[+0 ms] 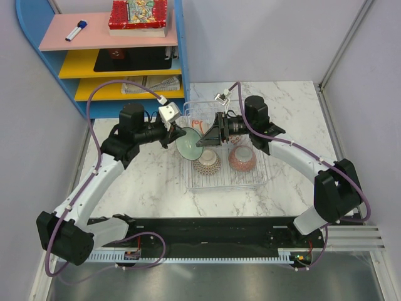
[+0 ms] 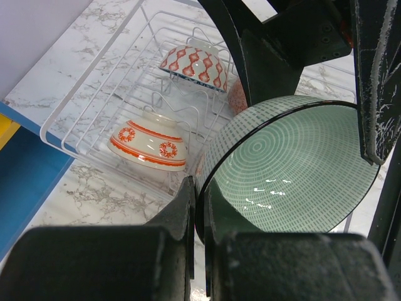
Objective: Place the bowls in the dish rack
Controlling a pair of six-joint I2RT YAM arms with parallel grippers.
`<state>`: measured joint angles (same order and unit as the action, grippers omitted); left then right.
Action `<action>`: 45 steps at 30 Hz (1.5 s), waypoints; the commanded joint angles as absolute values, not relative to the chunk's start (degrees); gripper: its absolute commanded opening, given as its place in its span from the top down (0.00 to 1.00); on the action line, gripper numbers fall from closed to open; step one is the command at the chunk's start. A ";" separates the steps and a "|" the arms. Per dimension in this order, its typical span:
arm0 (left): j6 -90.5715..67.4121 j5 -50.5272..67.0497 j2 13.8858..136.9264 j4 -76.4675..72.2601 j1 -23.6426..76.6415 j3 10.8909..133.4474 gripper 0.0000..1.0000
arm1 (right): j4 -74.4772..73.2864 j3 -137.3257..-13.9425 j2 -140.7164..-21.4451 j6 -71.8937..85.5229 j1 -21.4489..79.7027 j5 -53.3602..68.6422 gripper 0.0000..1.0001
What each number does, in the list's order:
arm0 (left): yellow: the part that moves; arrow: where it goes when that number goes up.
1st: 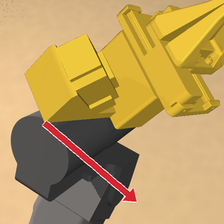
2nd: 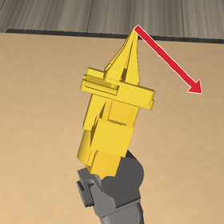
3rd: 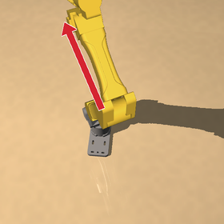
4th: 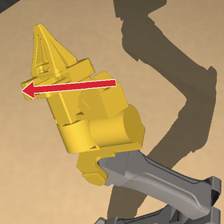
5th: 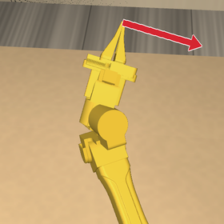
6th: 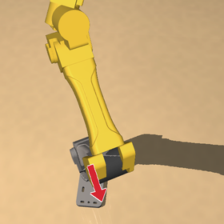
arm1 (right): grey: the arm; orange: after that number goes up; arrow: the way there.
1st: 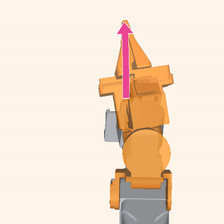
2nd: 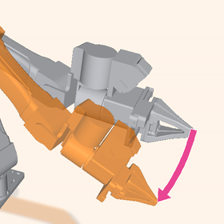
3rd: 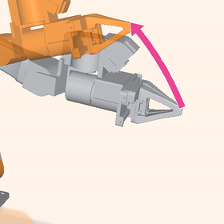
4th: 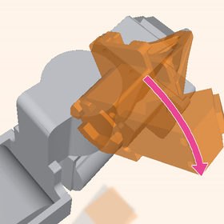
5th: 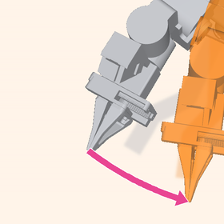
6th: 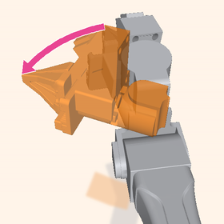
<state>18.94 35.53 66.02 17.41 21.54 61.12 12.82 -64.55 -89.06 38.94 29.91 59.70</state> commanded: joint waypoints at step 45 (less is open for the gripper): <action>17.05 29.44 57.66 23.12 4.66 55.20 0.00 | -50.36 -77.96 -87.80 -36.03 35.94 14.77 1.00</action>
<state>18.74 29.47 58.13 22.87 5.58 55.81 -48.80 -75.11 -86.48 -30.81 33.58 16.84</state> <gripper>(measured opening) 0.993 0.766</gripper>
